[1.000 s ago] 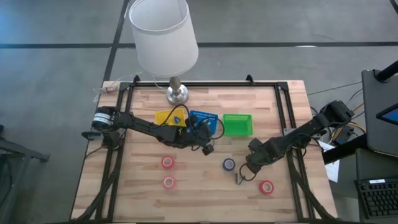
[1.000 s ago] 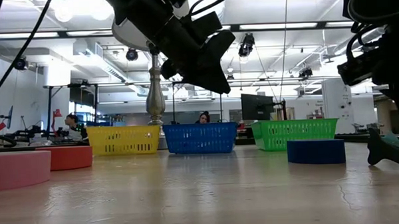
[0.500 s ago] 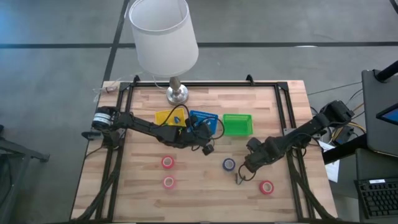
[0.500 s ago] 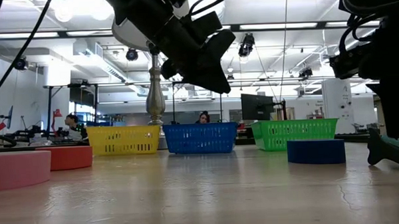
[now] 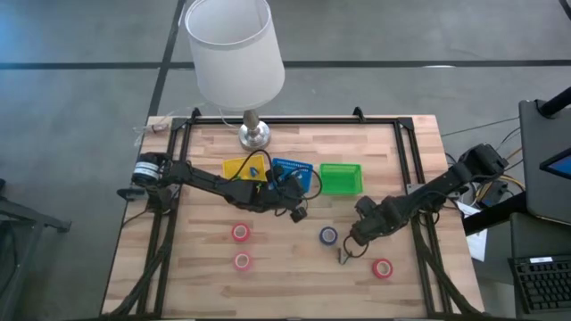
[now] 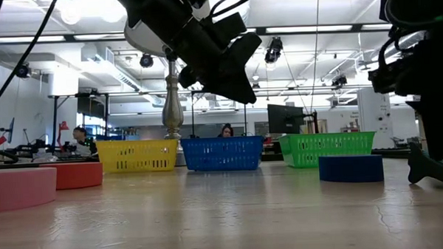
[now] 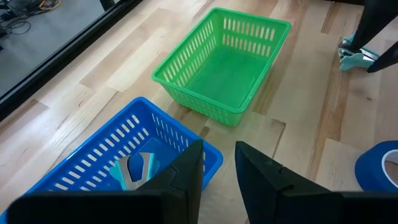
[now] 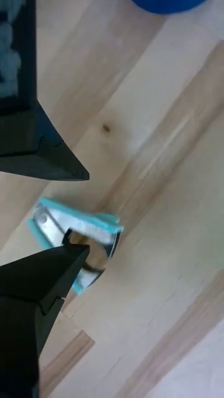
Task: Pick and place Stapler, Stapler remover, tape
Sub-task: Put the blue staple remover into the blue bin
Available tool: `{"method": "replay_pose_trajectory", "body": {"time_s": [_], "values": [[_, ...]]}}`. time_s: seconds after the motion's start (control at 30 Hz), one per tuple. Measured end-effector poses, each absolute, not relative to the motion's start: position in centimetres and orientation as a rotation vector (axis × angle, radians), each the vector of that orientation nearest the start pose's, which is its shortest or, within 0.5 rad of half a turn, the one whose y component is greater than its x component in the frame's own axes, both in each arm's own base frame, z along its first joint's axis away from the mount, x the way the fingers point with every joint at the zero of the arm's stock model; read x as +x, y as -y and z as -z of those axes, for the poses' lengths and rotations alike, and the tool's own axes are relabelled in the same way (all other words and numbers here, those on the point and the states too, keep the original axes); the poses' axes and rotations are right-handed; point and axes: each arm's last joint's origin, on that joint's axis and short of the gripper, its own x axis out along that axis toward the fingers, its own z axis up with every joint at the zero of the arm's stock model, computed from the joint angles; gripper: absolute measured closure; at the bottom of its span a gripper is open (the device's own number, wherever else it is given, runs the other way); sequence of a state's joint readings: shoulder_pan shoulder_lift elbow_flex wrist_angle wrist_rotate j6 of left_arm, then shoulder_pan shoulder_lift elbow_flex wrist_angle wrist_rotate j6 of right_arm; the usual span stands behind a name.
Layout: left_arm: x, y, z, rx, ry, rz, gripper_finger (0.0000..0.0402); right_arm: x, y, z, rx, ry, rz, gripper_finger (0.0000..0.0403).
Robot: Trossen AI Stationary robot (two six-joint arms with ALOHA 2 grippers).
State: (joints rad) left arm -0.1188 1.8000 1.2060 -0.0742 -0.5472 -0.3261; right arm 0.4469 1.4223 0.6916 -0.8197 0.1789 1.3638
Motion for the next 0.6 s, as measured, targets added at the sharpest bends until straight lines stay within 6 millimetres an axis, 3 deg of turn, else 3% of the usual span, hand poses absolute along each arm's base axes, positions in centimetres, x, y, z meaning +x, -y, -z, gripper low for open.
{"method": "replay_pose_trajectory", "body": {"time_s": [0.3, 0.6], "values": [[38.8, 3.1, -21.6, -0.091, -0.56, -0.509, 0.0305, 19.5, -8.7, -13.9, 0.594, -1.235, 0.587, 0.0239], [38.8, 3.2, -21.6, -0.091, -0.561, -0.506, 0.0305, 19.8, -9.0, -14.1, 0.548, -1.258, 0.486, 0.0325]]}}
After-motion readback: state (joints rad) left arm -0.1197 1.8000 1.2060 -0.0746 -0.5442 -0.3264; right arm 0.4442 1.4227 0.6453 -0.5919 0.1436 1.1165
